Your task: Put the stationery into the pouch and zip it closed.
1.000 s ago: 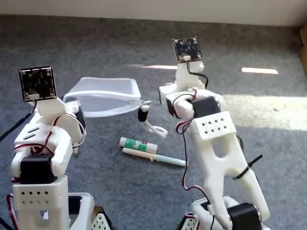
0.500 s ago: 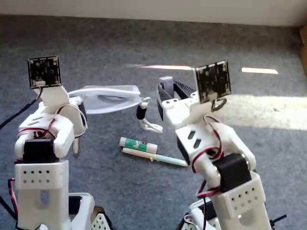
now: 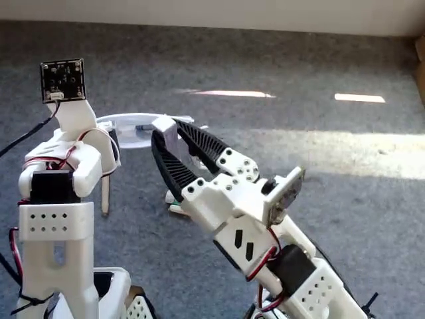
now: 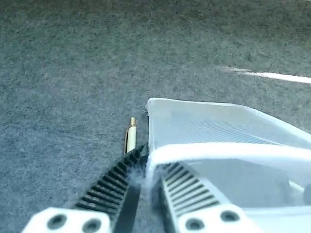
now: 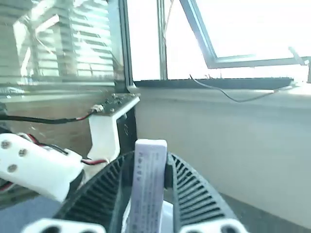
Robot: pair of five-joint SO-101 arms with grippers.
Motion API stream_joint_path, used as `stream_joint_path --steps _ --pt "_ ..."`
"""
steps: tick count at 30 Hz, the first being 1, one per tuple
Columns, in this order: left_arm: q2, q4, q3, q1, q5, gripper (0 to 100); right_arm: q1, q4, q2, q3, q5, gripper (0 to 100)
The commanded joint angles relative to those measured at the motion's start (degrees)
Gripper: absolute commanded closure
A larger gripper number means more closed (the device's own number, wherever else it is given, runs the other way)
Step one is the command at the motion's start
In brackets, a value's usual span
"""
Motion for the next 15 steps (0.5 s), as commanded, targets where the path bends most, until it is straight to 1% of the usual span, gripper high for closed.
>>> stream_joint_path --steps 1,7,11,15 --pt "0.6 0.3 -2.2 1.2 -0.4 99 -0.7 -12.8 -1.0 3.4 -0.3 99.5" --pt "0.6 0.3 -2.1 1.2 -0.4 99 -0.7 -20.0 1.1 5.8 -0.3 99.5" --pt "0.6 0.3 -2.0 1.2 -0.4 99 0.1 -25.4 11.3 5.7 -0.3 99.5" --pt "0.6 0.3 -1.8 1.2 -0.4 99 0.5 -35.7 22.0 4.4 -0.3 99.5"
